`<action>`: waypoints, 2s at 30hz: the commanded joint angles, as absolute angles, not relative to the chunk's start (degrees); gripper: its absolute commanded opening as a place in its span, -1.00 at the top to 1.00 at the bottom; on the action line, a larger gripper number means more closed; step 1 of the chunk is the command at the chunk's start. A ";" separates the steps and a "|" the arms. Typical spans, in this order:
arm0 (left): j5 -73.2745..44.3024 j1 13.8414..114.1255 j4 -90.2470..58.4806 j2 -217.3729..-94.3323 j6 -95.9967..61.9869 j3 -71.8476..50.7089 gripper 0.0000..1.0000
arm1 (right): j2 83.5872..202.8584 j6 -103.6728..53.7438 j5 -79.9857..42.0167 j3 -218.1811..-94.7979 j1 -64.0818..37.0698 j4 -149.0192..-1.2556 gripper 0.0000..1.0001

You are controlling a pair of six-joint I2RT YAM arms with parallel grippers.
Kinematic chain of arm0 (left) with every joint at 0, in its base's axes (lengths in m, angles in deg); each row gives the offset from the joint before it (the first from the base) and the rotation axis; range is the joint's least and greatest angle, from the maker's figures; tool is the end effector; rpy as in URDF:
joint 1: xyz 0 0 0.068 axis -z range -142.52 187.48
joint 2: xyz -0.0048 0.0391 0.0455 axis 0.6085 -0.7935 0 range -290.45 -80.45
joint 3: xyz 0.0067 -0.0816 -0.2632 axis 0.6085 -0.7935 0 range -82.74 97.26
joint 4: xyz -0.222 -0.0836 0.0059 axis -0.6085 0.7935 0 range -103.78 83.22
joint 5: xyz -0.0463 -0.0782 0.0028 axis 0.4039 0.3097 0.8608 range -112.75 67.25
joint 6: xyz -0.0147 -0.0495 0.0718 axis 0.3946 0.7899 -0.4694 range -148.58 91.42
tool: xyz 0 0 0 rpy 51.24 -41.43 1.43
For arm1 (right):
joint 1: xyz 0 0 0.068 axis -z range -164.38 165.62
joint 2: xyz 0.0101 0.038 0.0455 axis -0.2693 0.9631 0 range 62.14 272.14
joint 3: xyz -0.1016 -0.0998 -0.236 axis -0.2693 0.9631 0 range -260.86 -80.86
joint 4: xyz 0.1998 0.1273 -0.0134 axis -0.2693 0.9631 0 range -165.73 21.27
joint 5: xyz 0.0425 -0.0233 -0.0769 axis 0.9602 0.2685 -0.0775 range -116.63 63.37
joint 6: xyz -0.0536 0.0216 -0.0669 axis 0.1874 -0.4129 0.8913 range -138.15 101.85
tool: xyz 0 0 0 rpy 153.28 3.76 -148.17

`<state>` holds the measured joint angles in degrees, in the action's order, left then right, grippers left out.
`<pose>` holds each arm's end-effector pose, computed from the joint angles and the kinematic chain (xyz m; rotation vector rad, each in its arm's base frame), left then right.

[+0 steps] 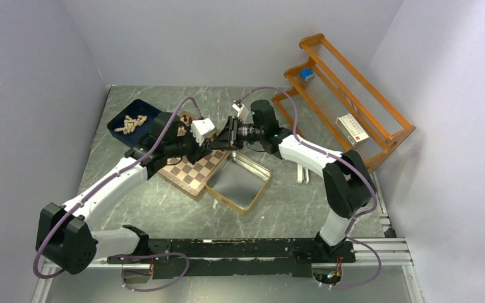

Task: Set up the chess pieces on the board
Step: Place the chess piece on the chessboard.

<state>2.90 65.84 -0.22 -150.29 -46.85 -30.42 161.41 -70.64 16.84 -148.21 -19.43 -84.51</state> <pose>0.2295 -0.1624 0.2805 1.0734 1.8123 -0.5775 0.2973 0.2746 0.2607 -0.2409 2.2828 1.6528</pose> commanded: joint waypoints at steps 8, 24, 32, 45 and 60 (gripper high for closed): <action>-1.18 66.48 -2.44 -148.99 -46.95 -30.58 0.65 | 162.18 -65.97 14.31 -147.98 -20.10 -79.04 0.64; -24.11 66.46 -9.29 -148.65 -14.53 -39.23 0.67 | 149.90 -64.00 5.51 -141.22 -14.79 -79.83 -0.22; -29.53 66.57 -20.65 -147.91 -7.80 -49.66 0.67 | 142.82 -60.77 3.14 -138.87 -13.96 -76.97 -1.00; -26.98 69.10 -36.38 -148.00 -9.81 -60.31 0.66 | 140.53 -61.68 3.16 -136.42 -13.83 -77.97 -1.00; -30.09 74.88 -38.78 -144.86 -7.70 -65.25 0.61 | 139.85 -61.47 3.72 -134.56 -13.88 -79.09 -1.00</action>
<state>-28.16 73.10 -35.10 -147.03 -8.01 -64.30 140.93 -61.98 3.53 -135.62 -14.16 -78.19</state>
